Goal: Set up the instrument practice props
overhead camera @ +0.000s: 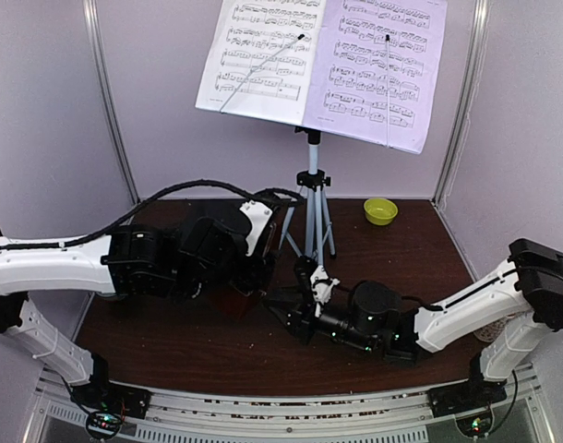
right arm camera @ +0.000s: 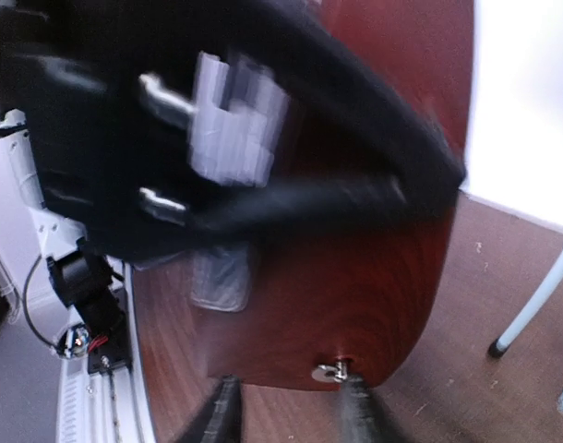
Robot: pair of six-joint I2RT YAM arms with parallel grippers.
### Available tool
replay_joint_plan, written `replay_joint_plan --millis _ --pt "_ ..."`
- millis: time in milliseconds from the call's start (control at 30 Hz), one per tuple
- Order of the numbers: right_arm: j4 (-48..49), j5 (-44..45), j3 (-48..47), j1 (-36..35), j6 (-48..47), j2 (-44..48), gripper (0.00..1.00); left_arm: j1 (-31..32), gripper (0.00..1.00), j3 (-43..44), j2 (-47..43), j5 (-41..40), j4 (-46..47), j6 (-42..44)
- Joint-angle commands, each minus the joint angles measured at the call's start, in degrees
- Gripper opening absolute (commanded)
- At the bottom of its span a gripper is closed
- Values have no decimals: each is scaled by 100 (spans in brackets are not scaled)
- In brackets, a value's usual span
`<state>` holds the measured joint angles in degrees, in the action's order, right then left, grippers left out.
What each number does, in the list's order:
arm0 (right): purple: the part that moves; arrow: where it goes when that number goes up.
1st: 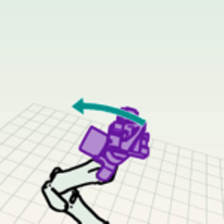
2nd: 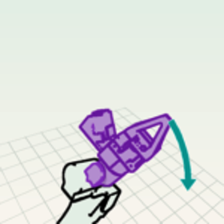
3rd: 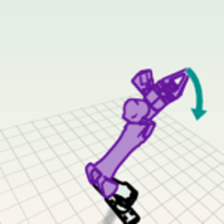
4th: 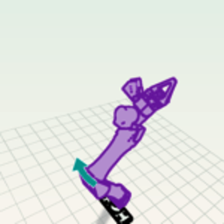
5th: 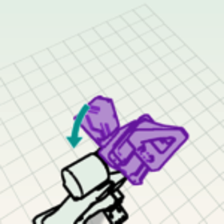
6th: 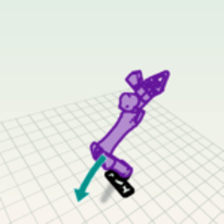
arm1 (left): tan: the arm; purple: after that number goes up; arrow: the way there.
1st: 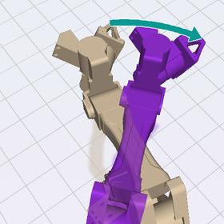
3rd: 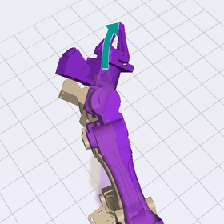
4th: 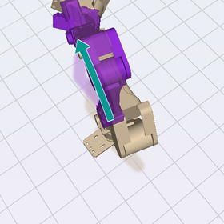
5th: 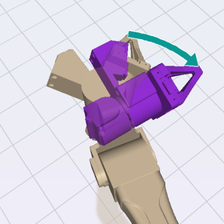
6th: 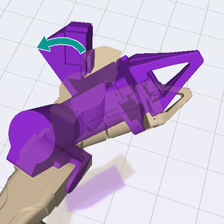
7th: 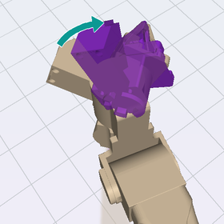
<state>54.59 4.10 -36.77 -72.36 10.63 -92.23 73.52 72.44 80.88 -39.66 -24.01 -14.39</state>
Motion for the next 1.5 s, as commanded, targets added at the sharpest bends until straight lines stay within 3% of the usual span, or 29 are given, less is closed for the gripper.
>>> replay_joint_plan --millis 0,200,400,500,767,1100,1400,1433,1467 --pt "53 -305 379 -52 -127 642 48 -192 33 -247 -196 144 1377 301" --pt "-794 168 997 -37 -53 1582 72 -348 34 -881 -188 766 2599 375" --pt "-2272 546 1217 137 118 2712 85 -484 38 -1746 -35 1767 4302 546" --pt "-2694 557 1348 428 419 3159 97 -495 39 -1866 278 2125 4824 750" --pt "-3409 406 1588 1334 1042 4202 100 -661 39 -2142 1252 3239 6731 1087" --pt "-4118 341 1237 1732 1290 4384 100 -672 47 -1713 2155 3699 7207 1186" --pt "-4373 293 937 1759 1276 4277 100 -672 86 -1793 2306 3667 7165 925" --pt "-4388 287 922 1760 1277 4270 100 -676 97 -1837 2283 3689 7179 918" --pt "-4405 262 900 1754 1267 4253 100 -674 98 -1880 2257 3698 7176 914"
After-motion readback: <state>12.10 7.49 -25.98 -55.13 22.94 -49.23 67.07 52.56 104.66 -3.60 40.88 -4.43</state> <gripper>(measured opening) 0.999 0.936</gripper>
